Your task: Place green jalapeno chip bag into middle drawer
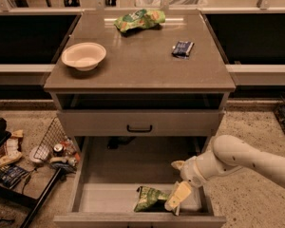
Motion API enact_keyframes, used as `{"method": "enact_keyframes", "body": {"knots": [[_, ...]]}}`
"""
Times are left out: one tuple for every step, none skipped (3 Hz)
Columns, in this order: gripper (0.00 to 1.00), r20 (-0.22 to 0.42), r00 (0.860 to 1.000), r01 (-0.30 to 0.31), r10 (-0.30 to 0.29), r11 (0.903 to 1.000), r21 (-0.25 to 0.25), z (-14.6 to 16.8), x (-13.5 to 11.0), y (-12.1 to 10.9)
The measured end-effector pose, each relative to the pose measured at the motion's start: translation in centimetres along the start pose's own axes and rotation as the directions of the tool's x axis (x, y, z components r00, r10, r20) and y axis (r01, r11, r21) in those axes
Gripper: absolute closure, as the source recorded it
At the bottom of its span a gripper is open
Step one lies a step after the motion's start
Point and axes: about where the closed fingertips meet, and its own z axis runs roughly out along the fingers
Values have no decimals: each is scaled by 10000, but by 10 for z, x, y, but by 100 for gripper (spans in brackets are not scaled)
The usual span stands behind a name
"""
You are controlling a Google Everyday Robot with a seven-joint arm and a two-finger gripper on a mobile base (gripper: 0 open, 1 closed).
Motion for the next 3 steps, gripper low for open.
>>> {"method": "enact_keyframes", "body": {"knots": [[0, 125, 9981, 600, -605, 9974, 396, -59, -15, 30], [0, -742, 9834, 1720, -1653, 9806, 945, -141, -42, 65], [0, -2241, 9358, 3045, -2720, 9442, 1255, -207, -85, 101]]}}
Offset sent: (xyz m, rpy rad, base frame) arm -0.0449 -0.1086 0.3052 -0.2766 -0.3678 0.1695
